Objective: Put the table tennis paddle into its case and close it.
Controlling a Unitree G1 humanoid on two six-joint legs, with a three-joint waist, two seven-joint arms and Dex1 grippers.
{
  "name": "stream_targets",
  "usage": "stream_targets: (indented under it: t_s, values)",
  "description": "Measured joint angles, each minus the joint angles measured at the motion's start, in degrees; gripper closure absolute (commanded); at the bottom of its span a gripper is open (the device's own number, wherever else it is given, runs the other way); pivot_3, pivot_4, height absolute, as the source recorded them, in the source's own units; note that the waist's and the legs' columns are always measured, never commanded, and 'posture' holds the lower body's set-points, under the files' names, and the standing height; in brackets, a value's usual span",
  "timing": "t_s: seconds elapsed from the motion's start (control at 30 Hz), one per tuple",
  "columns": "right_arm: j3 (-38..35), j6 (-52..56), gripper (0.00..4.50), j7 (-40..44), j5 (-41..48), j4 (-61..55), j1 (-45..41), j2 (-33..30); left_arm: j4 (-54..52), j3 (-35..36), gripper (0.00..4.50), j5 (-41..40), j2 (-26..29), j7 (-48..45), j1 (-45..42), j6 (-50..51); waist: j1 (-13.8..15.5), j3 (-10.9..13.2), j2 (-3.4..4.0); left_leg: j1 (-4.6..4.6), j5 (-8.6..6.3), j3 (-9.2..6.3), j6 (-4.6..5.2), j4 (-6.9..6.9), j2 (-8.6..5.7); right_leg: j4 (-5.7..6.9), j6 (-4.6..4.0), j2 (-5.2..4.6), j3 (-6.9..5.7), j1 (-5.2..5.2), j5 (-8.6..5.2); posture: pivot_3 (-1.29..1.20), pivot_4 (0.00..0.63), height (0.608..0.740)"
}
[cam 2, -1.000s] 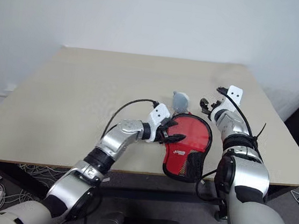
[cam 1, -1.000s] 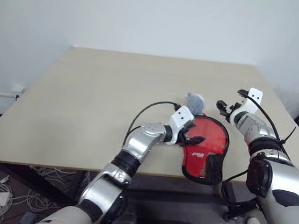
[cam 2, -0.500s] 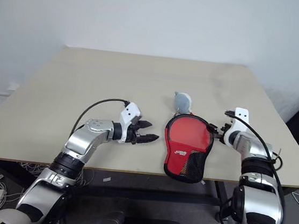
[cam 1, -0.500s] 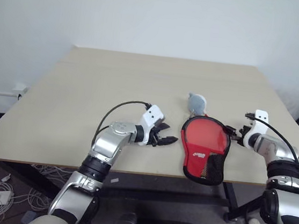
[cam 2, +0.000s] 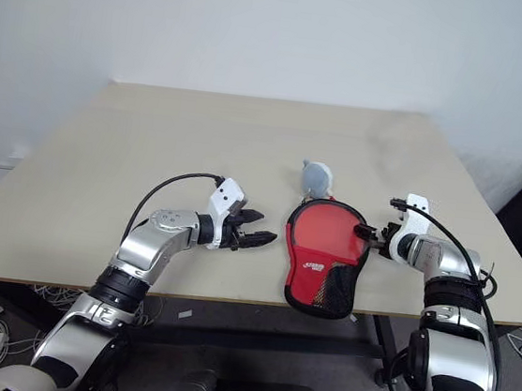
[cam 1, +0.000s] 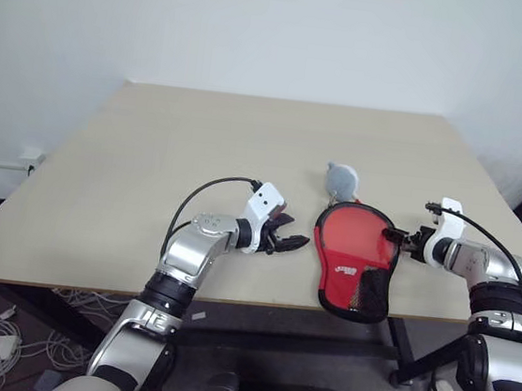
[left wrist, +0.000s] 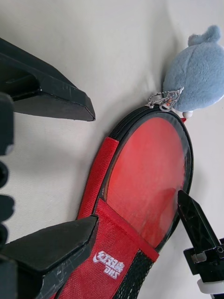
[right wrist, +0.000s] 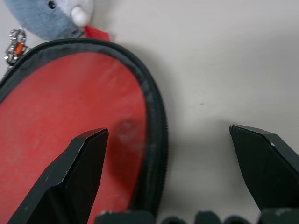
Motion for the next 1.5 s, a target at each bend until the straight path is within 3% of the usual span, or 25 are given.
stream_targets:
  t_s: [0.07, 0.4, 0.53, 1.13, 1.43, 1.5]
  values:
    - [0.0, 0.6, 0.01, 0.7, 0.0, -0.4, 0.0, 0.2, 0.2, 0.0, 1.11, 0.0, -0.1, 0.3, 0.0, 0.0, 0.0, 0.0, 0.00, 0.00, 0.00, 0.00, 0.00, 0.00, 0.00, 0.00, 0.00, 0.00, 0.00, 0.00, 0.00, 0.00, 0.000, 0.716]
    - [2.5, 1.0, 3.37, 4.0, -0.1, -1.7, 0.3, 1.5, 1.4, 0.2, 1.11, 0.0, -0.4, 1.5, 0.0, -0.5, -0.1, 0.0, -0.04, 0.06, 0.00, 0.01, 0.00, 0.00, 0.01, 0.00, 0.00, 0.01, 0.00, 0.02, 0.00, 0.00, 0.000, 0.716]
    - [4.1, 1.0, 4.46, 6.8, -0.1, -4.6, 1.7, 1.2, 1.7, 0.3, 1.11, 0.0, -0.4, 1.7, 0.0, -0.7, -0.4, 0.0, -0.03, 0.06, -0.01, 0.01, -0.01, -0.05, 0.05, 0.02, 0.01, 0.03, 0.01, -0.03, 0.00, 0.00, 0.000, 0.716]
    - [10.1, 10.7, 4.46, 15.3, 2.2, -25.4, 11.1, 0.5, 1.8, 0.6, 1.11, -0.1, -0.5, 1.9, -0.6, -0.8, -0.3, 0.0, -0.06, 0.07, -0.02, -0.03, -0.04, -0.07, 0.09, 0.02, 0.01, 0.07, -0.03, -0.04, -0.01, 0.00, 0.000, 0.716]
    - [10.8, 9.7, 4.46, 12.8, 1.2, -25.7, 11.2, 2.1, 2.3, -1.6, 1.11, 0.1, -2.6, 1.0, -0.6, -1.5, -0.3, -0.1, -0.25, 0.40, -0.12, 0.03, -0.19, -0.08, 0.13, 0.01, 0.00, 0.08, -0.01, 0.10, -0.02, 0.00, 0.000, 0.716]
    - [10.6, 9.6, 3.98, 12.2, 1.2, -25.3, 11.2, 2.3, 2.4, -2.7, 1.11, 0.3, -3.1, 0.6, -0.7, -2.1, -0.3, -0.2, -0.35, 0.67, -0.23, 0.02, -0.37, -0.09, 0.13, 0.01, 0.00, 0.08, 0.01, 0.29, -0.11, 0.00, 0.000, 0.716]
